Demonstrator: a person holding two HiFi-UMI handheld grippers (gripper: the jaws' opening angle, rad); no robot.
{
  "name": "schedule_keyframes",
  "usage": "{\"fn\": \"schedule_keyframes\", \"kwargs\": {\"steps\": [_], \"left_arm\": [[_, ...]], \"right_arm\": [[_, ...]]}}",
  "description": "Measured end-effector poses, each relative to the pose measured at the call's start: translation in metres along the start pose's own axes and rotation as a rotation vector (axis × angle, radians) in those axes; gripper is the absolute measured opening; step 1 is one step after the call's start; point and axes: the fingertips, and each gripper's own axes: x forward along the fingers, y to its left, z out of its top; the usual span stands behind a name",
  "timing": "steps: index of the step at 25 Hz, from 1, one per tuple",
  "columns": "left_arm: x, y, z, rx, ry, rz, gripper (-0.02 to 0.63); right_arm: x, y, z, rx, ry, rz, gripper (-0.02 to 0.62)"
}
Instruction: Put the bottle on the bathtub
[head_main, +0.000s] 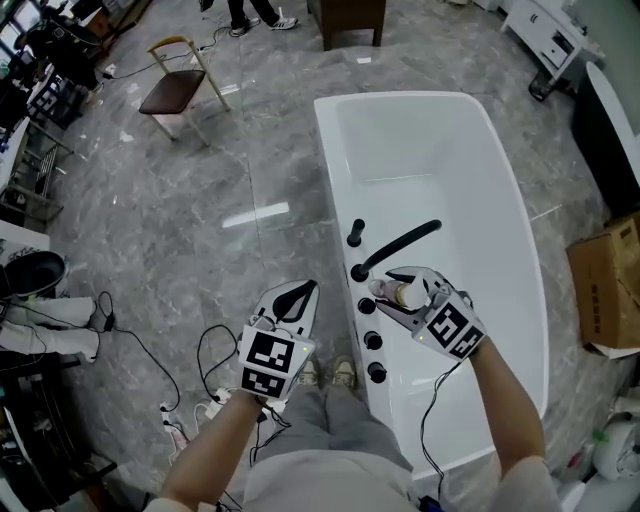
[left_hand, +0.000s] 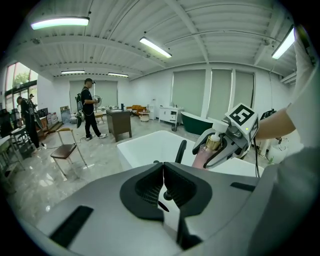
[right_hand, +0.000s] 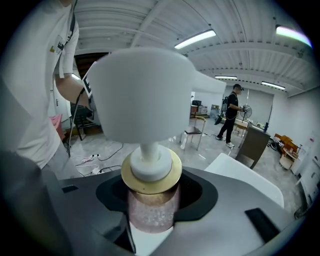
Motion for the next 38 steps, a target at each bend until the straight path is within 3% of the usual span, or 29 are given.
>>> {"fn": "schedule_keyframes", "kwargs": {"steps": [15,27,38], "left_arm": [[0.038,0.015,-0.041,-0.039,0.030,-0.033,0.021],[0.065,0.025,-0.095,-0.046,0.080,-0.032,0.021],[0.069,0.022,-0.117,-0.029,0.111,-0.042,0.020]], "right_arm": [[0.058,0.005,-0.027,-0.073,0.075,0.111,0.229],[0.101,0.006,-0.081,-0.055,0.100,0.127,0.229],[0.122,0.005,-0.111,-0.033,0.124,0.131,0.229]]}}
